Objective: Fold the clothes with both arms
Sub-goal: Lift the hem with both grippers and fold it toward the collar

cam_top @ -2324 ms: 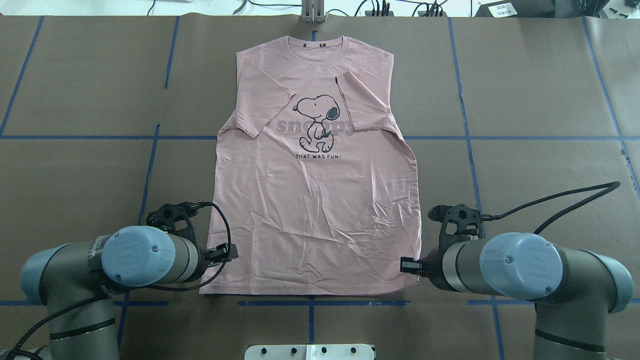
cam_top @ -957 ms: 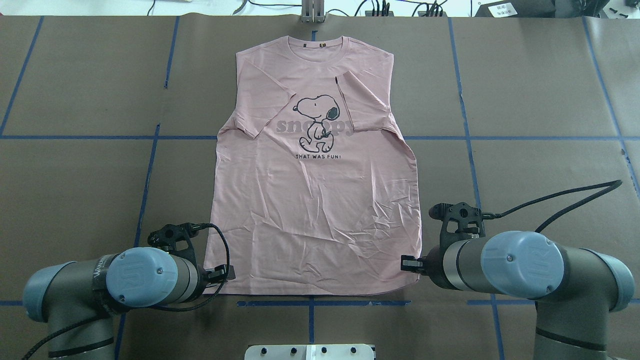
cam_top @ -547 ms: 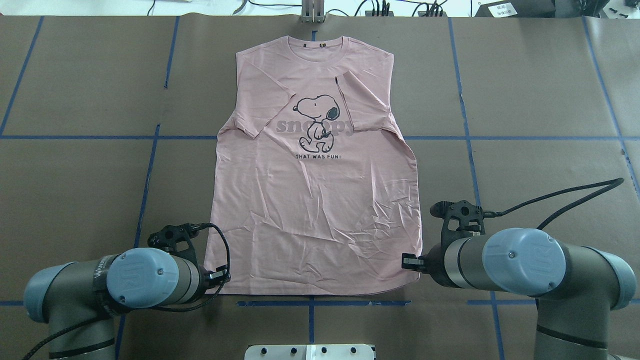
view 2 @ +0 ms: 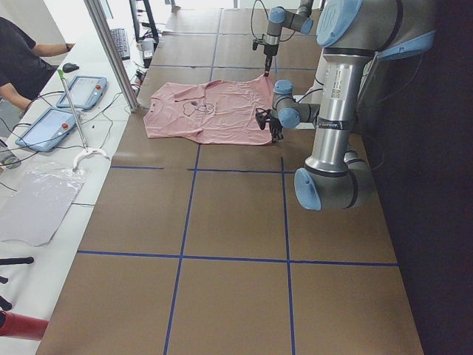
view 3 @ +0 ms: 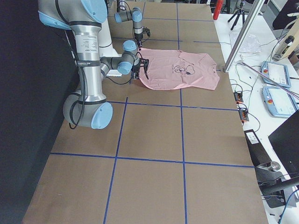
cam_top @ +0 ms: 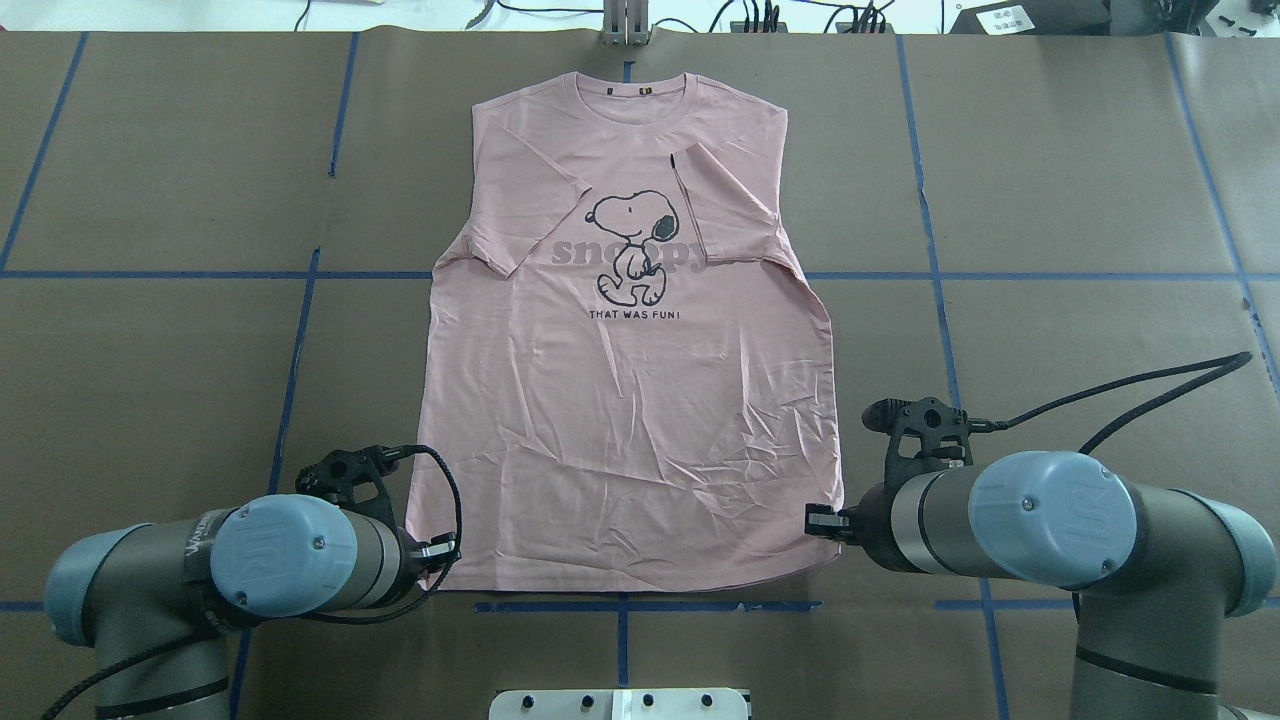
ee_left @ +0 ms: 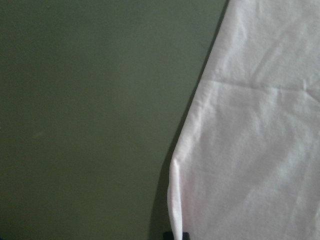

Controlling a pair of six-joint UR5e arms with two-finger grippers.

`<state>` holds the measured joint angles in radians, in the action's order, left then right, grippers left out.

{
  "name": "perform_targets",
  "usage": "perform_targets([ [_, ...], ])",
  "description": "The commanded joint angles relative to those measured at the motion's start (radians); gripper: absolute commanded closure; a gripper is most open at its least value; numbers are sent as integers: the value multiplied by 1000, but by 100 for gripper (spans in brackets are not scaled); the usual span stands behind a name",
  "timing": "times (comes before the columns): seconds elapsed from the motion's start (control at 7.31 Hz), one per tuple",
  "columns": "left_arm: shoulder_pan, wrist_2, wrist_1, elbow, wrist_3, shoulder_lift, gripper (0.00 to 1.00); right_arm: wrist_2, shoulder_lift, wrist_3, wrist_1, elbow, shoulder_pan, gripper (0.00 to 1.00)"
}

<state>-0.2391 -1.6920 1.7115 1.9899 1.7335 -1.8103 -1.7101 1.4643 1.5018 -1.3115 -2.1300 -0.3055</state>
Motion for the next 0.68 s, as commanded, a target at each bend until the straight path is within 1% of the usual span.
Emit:
perform_targets([
  [0.0,0,-3,-112,105,-17,5,100,-29,13,0,0,-42,-7,100],
  [0.14,3,-5,-198,200,-16,-1,100,-52,31,2,0,-65,-10,100],
  [0.27,24,-9,-237,281,-3,-7,100,-65,68,5,-2,-124,-11,100],
  [0.41,38,-11,-240,335,1,-8,100,-84,132,15,-2,-204,-11,100],
  [0.55,65,-15,-245,371,1,-8,100,-138,190,15,0,-259,-11,100],
])
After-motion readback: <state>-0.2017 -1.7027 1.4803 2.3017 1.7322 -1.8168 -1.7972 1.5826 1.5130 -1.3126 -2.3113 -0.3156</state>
